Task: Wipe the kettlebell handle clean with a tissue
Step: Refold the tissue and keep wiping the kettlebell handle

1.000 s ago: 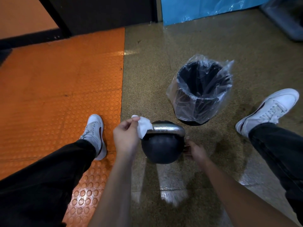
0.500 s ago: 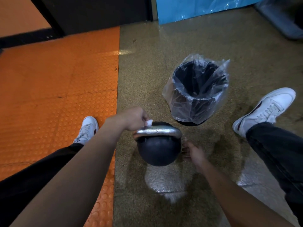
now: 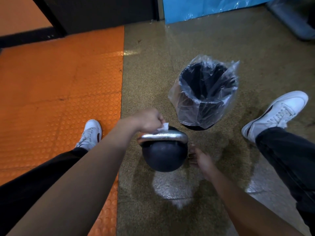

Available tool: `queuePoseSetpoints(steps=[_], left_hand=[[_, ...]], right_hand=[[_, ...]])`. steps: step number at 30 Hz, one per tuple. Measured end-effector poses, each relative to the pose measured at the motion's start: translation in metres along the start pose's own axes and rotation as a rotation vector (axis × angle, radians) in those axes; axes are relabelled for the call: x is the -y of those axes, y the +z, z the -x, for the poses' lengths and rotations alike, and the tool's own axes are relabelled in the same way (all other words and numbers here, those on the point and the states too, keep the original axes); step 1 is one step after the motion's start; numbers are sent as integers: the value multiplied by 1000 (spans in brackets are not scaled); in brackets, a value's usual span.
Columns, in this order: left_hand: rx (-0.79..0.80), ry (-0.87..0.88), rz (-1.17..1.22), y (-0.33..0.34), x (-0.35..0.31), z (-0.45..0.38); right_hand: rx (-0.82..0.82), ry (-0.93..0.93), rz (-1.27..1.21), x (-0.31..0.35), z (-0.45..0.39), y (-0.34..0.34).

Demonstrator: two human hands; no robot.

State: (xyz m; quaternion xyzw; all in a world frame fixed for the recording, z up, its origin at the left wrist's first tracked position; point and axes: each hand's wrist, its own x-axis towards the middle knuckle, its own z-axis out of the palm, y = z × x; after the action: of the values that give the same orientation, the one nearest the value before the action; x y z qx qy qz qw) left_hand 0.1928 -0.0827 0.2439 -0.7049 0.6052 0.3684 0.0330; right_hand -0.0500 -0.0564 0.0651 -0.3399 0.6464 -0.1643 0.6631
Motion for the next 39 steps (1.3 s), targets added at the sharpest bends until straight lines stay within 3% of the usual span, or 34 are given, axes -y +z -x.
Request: queuePoseSetpoints(steps=[7,14,19,25,32,39], left_hand=[[6,-63,-137,-4,28,4],[-53,7,32,-4,-12,-2],[3,-132,-99,2,21,-1],[-108,-82,127,4,-7,-1],[-95,-179,87,5,26,9],[-201,-117,165,2,4,12]], right_hand=[[9,-3,-12,1,-4,-3],[9,13,-26,-2,-7,1],[5,28,-17,-5,-8,-1],[-21,18,-14,-3,-9,5],[-1,-5,17,-6,-2,2],[-1,-1,-29,1,1,2]])
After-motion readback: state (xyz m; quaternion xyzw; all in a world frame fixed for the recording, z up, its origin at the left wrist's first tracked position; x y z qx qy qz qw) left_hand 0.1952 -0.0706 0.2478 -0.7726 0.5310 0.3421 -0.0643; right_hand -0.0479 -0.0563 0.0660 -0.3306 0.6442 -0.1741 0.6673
